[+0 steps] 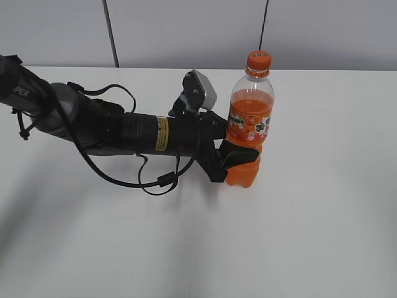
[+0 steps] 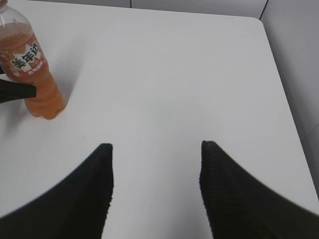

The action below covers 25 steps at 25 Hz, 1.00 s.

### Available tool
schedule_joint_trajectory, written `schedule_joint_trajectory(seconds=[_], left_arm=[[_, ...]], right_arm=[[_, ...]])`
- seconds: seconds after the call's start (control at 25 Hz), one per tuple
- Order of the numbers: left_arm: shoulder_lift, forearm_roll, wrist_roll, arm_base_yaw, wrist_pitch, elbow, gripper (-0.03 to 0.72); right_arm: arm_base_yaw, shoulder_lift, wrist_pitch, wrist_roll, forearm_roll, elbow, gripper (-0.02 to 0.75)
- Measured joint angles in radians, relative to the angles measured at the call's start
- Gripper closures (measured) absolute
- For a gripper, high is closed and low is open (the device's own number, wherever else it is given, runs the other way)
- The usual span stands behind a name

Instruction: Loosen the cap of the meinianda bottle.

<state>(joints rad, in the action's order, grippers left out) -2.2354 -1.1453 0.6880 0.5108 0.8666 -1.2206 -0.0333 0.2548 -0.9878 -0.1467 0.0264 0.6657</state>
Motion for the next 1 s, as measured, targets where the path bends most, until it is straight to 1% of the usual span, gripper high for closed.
schedule_joint_trajectory(seconds=[0.16, 0.28, 0.64, 1.0], left_arm=[[0.000, 0.000, 0.000, 0.000, 0.000, 0.000, 0.276], [0.000, 0.000, 0.000, 0.000, 0.000, 0.000, 0.276], [0.000, 0.000, 0.000, 0.000, 0.001, 0.000, 0.276], [0.000, 0.000, 0.000, 0.000, 0.002, 0.000, 0.276]], right_arm=[[0.000, 0.153, -0.004, 0.033, 0.000, 0.101, 0.335], [0.000, 0.265, -0.035, 0.050, 0.000, 0.177, 0.339], [0.000, 0.587, -0.210, 0.067, 0.000, 0.365, 0.339], [0.000, 0.876, -0.226, 0.094, 0.000, 0.481, 0.339]])
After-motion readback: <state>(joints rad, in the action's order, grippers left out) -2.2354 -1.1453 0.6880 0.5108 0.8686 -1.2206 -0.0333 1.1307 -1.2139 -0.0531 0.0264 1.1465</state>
